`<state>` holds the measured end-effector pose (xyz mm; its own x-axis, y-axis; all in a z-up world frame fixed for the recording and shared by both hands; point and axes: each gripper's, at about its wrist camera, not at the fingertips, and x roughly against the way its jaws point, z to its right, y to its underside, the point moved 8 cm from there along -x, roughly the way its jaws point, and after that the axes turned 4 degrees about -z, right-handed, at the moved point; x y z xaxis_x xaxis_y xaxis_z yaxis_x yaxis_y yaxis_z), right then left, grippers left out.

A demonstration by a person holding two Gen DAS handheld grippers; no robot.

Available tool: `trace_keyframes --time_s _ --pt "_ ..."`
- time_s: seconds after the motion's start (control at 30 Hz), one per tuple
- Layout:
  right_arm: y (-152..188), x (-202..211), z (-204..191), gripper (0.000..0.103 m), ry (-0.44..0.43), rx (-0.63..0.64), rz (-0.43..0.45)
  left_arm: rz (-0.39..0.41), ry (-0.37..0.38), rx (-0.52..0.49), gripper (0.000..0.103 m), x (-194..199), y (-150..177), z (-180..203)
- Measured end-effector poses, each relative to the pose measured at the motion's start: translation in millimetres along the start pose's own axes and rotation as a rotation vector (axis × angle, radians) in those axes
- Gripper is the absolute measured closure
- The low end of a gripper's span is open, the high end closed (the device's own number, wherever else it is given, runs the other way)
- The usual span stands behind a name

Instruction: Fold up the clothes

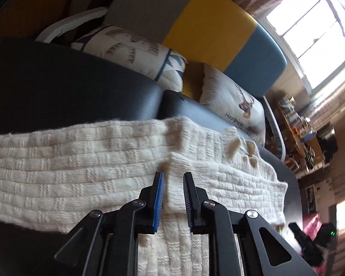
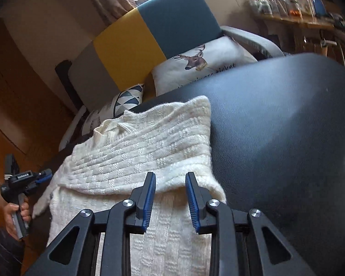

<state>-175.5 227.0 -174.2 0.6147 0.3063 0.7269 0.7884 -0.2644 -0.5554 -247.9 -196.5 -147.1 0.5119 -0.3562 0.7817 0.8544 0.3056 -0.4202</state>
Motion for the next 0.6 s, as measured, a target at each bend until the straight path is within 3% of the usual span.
trace_keyframes --time_s 0.17,0.27,0.43,0.53,0.6 --pt "3 -38 -2 0.075 0.117 0.081 -0.08 -0.055 -0.023 -0.17 0.084 -32 19 47" --pt "11 -50 6 0.08 0.152 0.102 -0.077 -0.095 -0.084 -0.172 0.084 -57 24 39" --pt "12 -47 12 0.08 0.109 0.074 -0.05 -0.072 -0.051 -0.114 0.085 -61 22 27" --pt "11 -45 14 0.078 0.059 0.04 -0.045 -0.025 0.019 -0.132 0.086 -45 11 57" --pt "11 -43 16 0.078 0.028 0.018 -0.042 -0.04 0.132 -0.203 0.081 -45 6 101"
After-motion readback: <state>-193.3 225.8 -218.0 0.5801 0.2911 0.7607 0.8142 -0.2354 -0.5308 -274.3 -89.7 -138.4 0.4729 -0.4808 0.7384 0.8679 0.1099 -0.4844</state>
